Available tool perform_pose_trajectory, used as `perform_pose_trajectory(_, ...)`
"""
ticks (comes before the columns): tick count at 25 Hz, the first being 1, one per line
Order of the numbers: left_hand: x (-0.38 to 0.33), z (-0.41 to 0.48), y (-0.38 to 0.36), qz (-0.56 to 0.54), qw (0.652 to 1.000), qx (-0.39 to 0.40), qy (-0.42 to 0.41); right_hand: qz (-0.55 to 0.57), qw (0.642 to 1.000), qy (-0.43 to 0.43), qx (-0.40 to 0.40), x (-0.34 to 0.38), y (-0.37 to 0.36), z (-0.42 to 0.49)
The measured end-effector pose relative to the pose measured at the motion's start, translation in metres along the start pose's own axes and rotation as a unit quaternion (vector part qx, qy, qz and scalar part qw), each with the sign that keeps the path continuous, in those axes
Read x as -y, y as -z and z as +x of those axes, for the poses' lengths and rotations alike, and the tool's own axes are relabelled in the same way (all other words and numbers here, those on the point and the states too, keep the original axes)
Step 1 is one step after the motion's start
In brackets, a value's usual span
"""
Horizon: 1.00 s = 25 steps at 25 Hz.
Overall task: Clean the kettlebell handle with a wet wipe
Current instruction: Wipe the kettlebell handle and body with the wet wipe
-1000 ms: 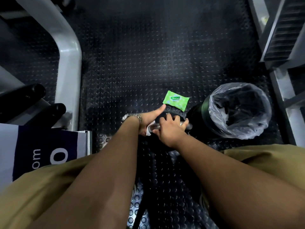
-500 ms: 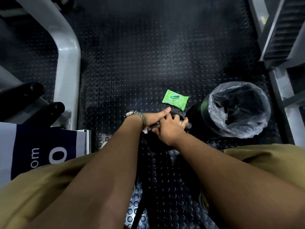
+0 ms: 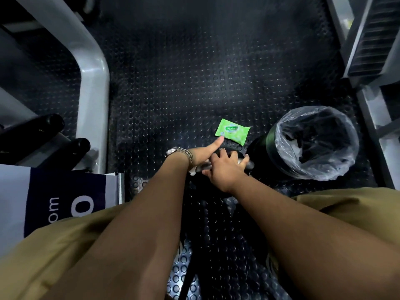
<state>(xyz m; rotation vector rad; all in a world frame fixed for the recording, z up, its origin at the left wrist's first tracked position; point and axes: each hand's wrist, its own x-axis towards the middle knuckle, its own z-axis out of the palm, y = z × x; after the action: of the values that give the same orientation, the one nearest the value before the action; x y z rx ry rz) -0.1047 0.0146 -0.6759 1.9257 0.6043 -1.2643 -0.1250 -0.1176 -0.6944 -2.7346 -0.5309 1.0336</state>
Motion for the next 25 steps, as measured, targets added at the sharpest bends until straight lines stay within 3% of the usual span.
perform_pose_trajectory(4, 0.007, -0.001, -0.011, 0.009, 0.999, -0.040, 0.011, -0.004, 1.000, 0.000, -0.001, -0.003, -0.001, 0.001)
perform_pose_trajectory(11, -0.020, -0.008, 0.025, -0.007, 0.995, 0.090, 0.050, -0.021, 0.999, -0.008, 0.024, 0.002, 0.002, 0.002)
perform_pose_trajectory(17, -0.008, -0.002, -0.013, 0.064, 0.998, -0.010, 0.018, 0.005, 0.999, -0.010, 0.047, -0.002, 0.007, 0.003)
perform_pose_trajectory(23, -0.027, -0.015, 0.015, 0.014, 0.998, 0.028, 0.060, -0.064, 0.995, -0.016, 0.078, -0.002, 0.014, -0.003)
perform_pose_trajectory(25, -0.027, -0.013, 0.013, 0.048, 0.998, 0.027, 0.043, -0.105, 0.990, -0.013, 0.091, 0.001, 0.015, -0.006)
